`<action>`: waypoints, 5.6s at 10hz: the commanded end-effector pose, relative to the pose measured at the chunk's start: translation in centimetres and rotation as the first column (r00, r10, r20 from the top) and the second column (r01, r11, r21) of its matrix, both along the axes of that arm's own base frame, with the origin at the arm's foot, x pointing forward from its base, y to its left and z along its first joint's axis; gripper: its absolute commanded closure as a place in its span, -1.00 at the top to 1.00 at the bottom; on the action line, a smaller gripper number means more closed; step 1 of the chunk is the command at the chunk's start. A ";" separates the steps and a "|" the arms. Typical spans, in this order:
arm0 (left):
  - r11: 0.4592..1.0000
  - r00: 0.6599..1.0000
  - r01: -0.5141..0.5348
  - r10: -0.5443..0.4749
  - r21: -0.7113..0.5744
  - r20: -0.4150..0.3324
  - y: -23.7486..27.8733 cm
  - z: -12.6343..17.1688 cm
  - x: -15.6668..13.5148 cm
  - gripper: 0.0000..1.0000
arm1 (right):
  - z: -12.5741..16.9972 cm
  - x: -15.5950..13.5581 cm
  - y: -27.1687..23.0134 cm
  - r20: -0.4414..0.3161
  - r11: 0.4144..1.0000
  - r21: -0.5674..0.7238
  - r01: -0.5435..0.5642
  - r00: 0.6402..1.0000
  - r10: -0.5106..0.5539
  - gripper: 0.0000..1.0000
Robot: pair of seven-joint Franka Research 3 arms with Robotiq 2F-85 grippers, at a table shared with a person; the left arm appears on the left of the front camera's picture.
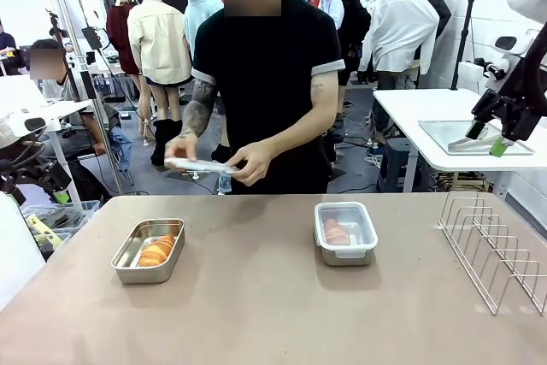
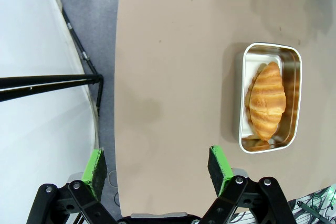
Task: Place the bread in airtight containers.
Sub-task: Release when the human grabs the Airtight Container lid.
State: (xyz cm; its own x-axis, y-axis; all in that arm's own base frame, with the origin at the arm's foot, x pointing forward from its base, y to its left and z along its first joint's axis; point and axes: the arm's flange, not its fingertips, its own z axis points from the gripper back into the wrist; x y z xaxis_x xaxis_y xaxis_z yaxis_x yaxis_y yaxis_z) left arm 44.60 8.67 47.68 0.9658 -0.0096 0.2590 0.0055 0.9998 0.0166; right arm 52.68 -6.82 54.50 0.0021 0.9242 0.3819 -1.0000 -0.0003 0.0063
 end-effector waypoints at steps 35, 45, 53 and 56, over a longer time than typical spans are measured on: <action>1.000 1.000 0.015 -0.015 -0.001 -0.002 0.1 0.1 -0.2 1.00 | 0.2 0.3 -0.1 -0.006 1.000 0.003 -0.017 1.000 0.017 1.00; 1.000 1.000 0.015 -0.015 -0.001 -0.002 0.1 0.1 -0.2 1.00 | 0.2 0.3 -0.1 -0.006 1.000 0.003 -0.017 1.000 0.017 1.00; 1.000 1.000 0.015 -0.015 -0.001 -0.002 0.1 0.1 -0.2 1.00 | 0.2 0.3 -0.1 -0.006 1.000 0.003 -0.017 1.000 0.017 1.00; 1.000 1.000 0.015 -0.015 -0.001 -0.002 0.1 0.1 -0.2 1.00 | 0.2 0.3 -0.1 -0.006 1.000 0.003 -0.017 1.000 0.017 1.00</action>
